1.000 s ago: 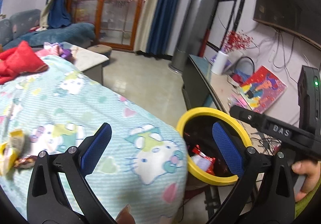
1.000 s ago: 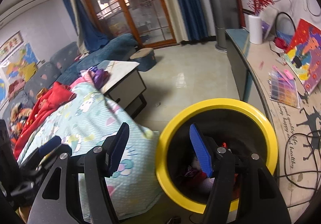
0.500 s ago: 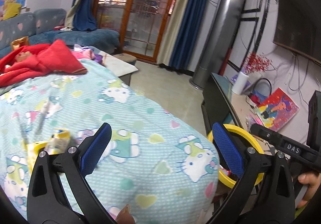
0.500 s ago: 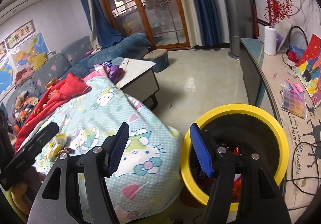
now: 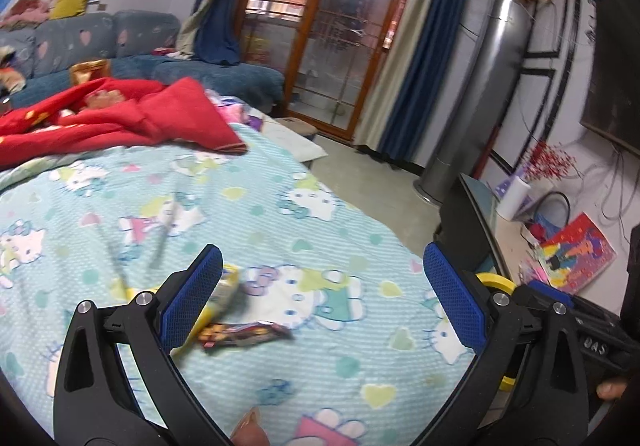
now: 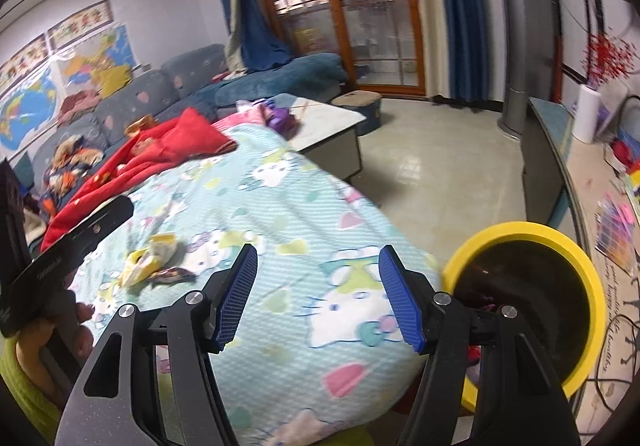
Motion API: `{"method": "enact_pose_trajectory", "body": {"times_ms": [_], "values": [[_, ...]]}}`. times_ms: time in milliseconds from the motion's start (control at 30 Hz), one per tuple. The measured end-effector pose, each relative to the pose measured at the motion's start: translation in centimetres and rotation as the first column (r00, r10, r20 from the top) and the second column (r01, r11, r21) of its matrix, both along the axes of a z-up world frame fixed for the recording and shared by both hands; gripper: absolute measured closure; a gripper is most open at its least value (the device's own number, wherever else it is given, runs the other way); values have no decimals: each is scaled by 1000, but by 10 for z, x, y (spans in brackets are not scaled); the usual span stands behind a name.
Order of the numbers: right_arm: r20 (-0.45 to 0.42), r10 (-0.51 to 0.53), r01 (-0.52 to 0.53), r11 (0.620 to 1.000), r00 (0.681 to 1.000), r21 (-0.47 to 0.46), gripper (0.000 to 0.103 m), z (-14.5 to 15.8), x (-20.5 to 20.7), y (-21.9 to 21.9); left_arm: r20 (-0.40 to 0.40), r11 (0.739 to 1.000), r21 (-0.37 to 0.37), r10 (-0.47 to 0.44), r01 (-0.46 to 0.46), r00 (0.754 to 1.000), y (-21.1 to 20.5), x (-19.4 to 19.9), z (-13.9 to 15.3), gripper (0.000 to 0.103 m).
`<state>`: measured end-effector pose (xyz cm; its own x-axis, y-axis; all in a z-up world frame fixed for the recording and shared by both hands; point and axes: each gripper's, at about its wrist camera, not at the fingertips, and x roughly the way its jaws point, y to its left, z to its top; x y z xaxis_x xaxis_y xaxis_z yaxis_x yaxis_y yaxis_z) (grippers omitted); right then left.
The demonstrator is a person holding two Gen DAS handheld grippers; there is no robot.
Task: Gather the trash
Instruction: 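Move both tools back over the yellow chip bag and chocolate wrapper, then grasp the yellow chip bag with the left tool while the right tool grasps the brown chocolate wrapper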
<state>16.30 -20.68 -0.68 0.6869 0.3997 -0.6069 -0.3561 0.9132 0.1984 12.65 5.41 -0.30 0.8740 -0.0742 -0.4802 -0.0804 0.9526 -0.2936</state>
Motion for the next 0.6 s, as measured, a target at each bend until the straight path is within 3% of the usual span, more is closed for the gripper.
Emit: {"method": "enact_pose_trajectory", "body": {"times_ms": [167, 467, 600], "values": [[-15, 77, -77, 997, 997, -5, 42, -3, -3, 36, -27, 996, -41, 80, -81, 996, 38, -5, -5, 11], [-45, 200, -202, 979, 979, -30, 43, -18, -5, 99, -115, 978, -139, 139, -154, 984, 97, -11, -30, 11], [-54, 271, -273, 961, 961, -44, 47, -27, -3, 128, -172, 969, -191, 126, -158, 977, 116, -12, -47, 30]]}}
